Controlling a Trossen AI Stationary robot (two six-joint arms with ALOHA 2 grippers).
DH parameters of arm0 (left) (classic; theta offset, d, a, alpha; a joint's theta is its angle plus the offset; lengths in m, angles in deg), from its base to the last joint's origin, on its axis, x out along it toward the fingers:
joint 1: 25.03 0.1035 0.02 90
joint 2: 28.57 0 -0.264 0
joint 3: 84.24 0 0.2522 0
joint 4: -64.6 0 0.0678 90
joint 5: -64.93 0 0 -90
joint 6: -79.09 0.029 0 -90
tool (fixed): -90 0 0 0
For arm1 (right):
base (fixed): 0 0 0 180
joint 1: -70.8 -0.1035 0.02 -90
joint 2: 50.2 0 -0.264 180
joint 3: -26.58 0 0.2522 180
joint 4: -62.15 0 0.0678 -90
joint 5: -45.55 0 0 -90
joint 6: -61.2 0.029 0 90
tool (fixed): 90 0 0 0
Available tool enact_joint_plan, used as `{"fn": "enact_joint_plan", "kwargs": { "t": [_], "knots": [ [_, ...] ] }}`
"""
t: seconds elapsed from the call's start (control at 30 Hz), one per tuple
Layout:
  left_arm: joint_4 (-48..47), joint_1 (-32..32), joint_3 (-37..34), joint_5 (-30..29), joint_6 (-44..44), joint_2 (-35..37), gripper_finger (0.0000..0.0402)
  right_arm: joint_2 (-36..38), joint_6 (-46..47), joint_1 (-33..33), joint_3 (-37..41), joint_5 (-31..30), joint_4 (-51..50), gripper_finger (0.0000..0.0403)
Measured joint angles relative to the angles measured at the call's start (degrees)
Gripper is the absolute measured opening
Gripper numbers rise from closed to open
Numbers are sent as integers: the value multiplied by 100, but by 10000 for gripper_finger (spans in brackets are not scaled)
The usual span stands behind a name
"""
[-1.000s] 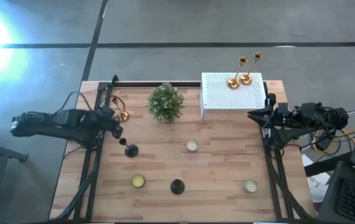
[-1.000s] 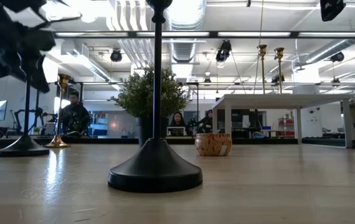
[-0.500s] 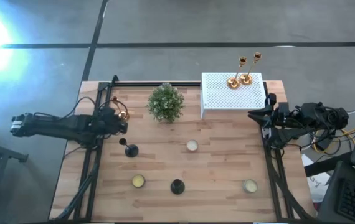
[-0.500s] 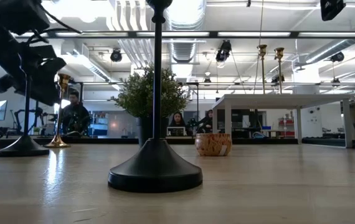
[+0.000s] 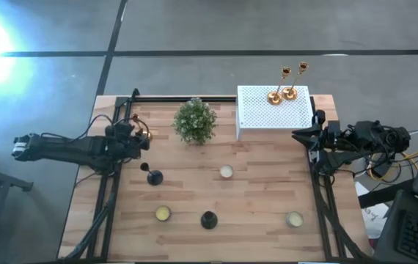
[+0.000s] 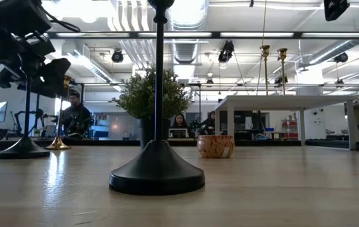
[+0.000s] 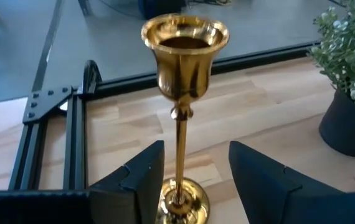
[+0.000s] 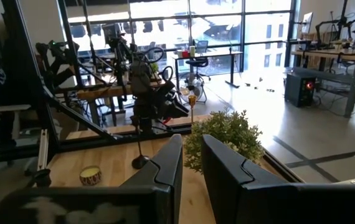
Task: Pick & Place candle stick holders
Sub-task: Put the gold candle holder on the shelf
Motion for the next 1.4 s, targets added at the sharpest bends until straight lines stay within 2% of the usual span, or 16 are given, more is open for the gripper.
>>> {"fn": "enact_joint_plan", "kwargs": {
  "t": [0.13,0.37,0.53,0.67,0.8,0.87,1.0,1.17,1.4],
  "knots": [
    [173,40,-53,-23,176,0,184,0,-17,0,0,1,2,52],
    [1401,266,-528,-16,775,1,183,0,-6,0,0,1,2,54],
    [1647,417,-686,-408,886,1,171,0,74,0,0,5,4,53],
    [1755,508,-826,-454,912,2,132,0,-63,0,0,5,5,58],
    [1911,536,-923,-432,967,13,52,0,-174,0,0,-1,12,60],
    [2062,536,-935,-338,1140,28,21,1,-187,0,0,-3,11,61],
    [2636,536,-929,-6,2013,75,20,0,-228,0,0,-5,9,61],
    [3477,537,-839,713,3144,287,20,2,-298,0,0,-3,2,57],
    [3327,536,-187,1301,4095,719,20,1,-282,0,0,-1,-22,47]
  ]
}}
